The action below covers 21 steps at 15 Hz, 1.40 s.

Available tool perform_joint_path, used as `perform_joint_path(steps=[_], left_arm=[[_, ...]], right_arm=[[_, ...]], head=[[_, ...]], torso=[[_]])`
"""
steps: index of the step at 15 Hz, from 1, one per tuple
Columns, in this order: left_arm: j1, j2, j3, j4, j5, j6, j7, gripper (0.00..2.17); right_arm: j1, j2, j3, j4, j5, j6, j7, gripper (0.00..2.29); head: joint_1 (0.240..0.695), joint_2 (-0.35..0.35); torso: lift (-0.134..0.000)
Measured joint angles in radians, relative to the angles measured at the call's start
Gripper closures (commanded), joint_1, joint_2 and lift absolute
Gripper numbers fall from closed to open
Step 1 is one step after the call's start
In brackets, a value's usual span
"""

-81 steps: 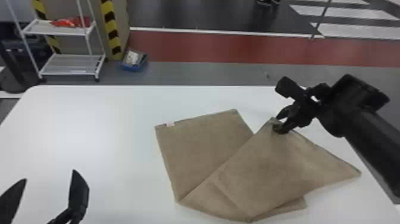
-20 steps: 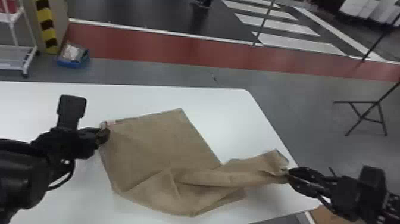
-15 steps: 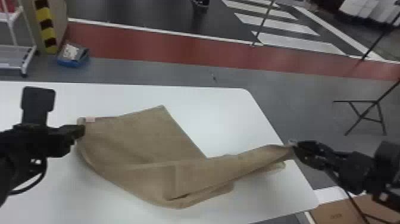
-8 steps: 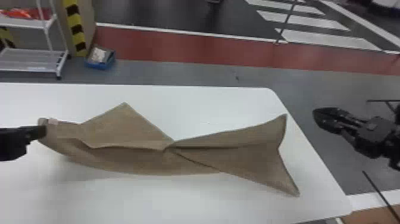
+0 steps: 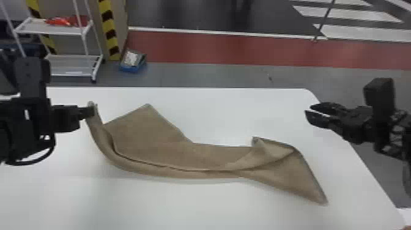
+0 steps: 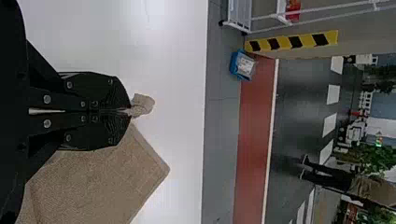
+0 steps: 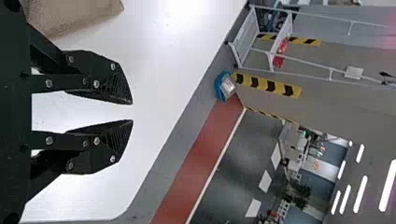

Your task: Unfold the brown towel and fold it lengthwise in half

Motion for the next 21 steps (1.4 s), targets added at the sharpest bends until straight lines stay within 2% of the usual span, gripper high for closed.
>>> perform_joint_path(steps=[2, 4, 7, 10, 12, 13, 15, 17, 19, 21], left_arm=[[-0.005, 0.001, -0.01, 0.003, 0.001, 0.005, -0.001, 1.43], [0.008, -0.004, -0.018, 0.0, 0.0, 0.012, -0.002, 1.43], [0.029, -0.017, -0.027, -0.007, -0.013, 0.021, -0.005, 1.43], [0.047, -0.022, -0.025, -0.013, -0.027, 0.025, -0.005, 1.43], [0.054, -0.023, -0.02, -0.015, -0.03, 0.025, -0.005, 1.43], [0.056, -0.023, -0.019, -0.016, -0.031, 0.025, -0.005, 1.43], [0.058, -0.023, -0.017, -0.017, -0.033, 0.025, -0.005, 1.43], [0.06, -0.022, -0.015, -0.017, -0.033, 0.025, -0.007, 1.43], [0.065, -0.017, -0.013, -0.017, -0.033, 0.025, -0.012, 1.43], [0.07, -0.009, -0.01, -0.019, -0.033, 0.025, -0.014, 1.43]], right_arm=[[-0.012, -0.002, 0.076, 0.04, 0.069, -0.04, 0.046, 0.16], [-0.065, -0.019, 0.161, 0.087, 0.151, -0.112, 0.083, 0.15], [-0.182, -0.085, 0.284, 0.155, 0.244, -0.187, 0.144, 0.16], [-0.296, -0.152, 0.394, 0.229, 0.312, -0.249, 0.243, 0.19], [-0.325, -0.162, 0.444, 0.275, 0.361, -0.276, 0.272, 0.28], [-0.344, -0.158, 0.48, 0.313, 0.389, -0.287, 0.269, 0.34], [-0.413, -0.128, 0.569, 0.418, 0.423, -0.298, 0.258, 0.41], [-0.477, -0.064, 0.623, 0.515, 0.428, -0.298, 0.266, 0.41], [-0.503, -0.008, 0.635, 0.55, 0.407, -0.288, 0.283, 0.41], [-0.51, 0.018, 0.654, 0.555, 0.396, -0.269, 0.309, 0.41]], head=[[0.695, -0.086], [0.695, -0.07], [0.695, -0.062], [0.695, -0.064], [0.695, -0.064], [0.695, -0.065], [0.695, -0.056], [0.695, -0.037], [0.695, 0.007], [0.695, 0.029]], torso=[[-0.123], [-0.123], [-0.123], [-0.123], [-0.123], [-0.123], [-0.123], [-0.123], [-0.123], [-0.123]])
